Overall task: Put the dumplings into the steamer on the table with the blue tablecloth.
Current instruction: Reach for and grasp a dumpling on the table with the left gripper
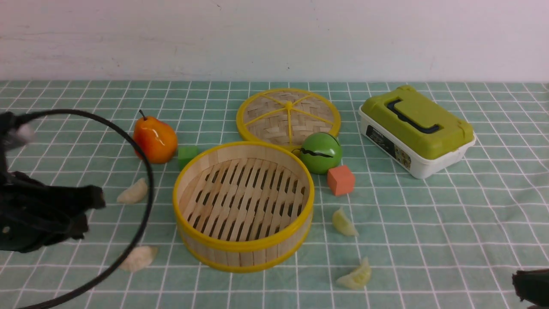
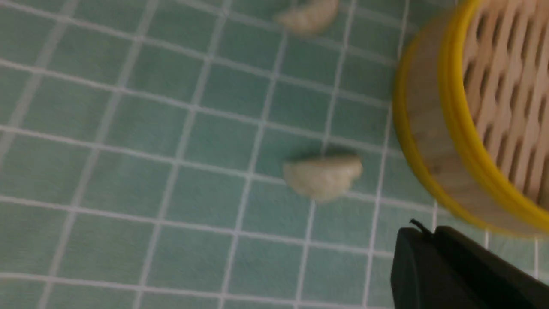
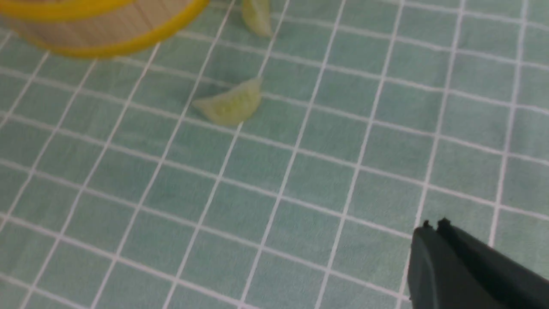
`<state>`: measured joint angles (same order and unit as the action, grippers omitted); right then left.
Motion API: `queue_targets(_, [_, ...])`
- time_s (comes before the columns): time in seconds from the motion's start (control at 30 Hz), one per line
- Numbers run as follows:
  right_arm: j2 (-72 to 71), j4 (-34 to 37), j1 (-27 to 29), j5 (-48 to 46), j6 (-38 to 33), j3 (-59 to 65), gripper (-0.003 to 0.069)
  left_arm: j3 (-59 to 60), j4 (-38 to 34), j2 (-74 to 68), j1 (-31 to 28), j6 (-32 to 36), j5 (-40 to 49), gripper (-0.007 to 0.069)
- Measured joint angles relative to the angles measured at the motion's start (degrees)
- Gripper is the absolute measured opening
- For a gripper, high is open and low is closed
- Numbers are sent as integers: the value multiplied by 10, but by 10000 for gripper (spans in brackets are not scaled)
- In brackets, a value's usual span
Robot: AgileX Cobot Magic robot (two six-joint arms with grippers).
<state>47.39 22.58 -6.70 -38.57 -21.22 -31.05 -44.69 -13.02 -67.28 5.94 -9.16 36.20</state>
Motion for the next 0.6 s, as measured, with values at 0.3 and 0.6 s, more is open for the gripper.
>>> queue_targets(0.3, [47,70,-3,33,-74,-1,-4,-196,-47,-206,0,223,73,70])
queue_targets(0.6, [47,87,-3,39,-79,-3,-1,-358,117,-405,0,237,49,360])
